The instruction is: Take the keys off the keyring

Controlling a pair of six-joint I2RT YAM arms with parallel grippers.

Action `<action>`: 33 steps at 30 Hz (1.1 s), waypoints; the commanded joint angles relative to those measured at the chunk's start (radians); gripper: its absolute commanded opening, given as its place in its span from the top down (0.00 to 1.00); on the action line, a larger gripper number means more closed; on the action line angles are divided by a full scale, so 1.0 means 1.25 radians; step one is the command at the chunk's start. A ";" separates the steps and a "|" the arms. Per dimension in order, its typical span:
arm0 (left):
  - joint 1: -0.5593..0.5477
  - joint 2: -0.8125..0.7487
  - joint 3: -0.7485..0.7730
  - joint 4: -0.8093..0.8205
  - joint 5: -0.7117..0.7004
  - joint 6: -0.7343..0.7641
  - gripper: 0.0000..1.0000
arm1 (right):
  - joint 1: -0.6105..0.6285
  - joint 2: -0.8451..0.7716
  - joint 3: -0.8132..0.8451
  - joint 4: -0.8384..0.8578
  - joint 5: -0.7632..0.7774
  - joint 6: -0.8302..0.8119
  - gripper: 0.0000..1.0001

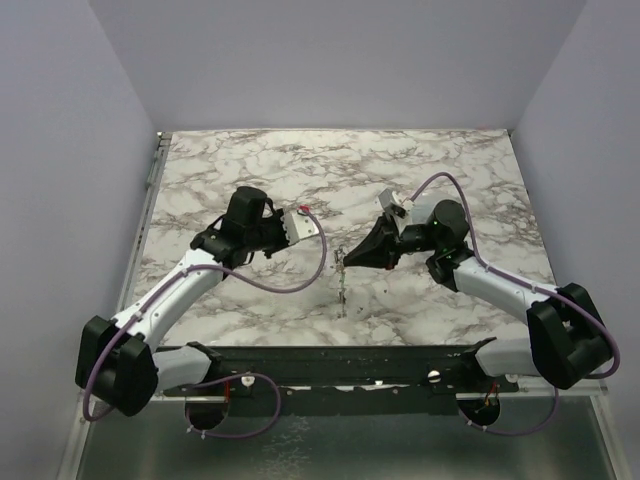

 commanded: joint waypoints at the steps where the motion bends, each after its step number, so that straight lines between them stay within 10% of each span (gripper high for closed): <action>1: 0.063 0.078 0.011 -0.039 0.129 -0.166 1.00 | -0.003 -0.020 0.015 -0.012 -0.062 -0.032 0.99; 16: 0.081 0.444 0.231 -0.038 0.021 -0.491 1.00 | -0.004 -0.028 0.133 -0.456 -0.096 -0.357 0.99; 28: 0.082 0.541 0.235 0.018 -0.038 -0.596 0.97 | -0.005 -0.033 0.160 -0.515 -0.093 -0.395 0.99; 33: 0.083 0.568 0.246 0.032 -0.081 -0.611 0.78 | -0.006 -0.035 0.161 -0.520 -0.095 -0.404 0.99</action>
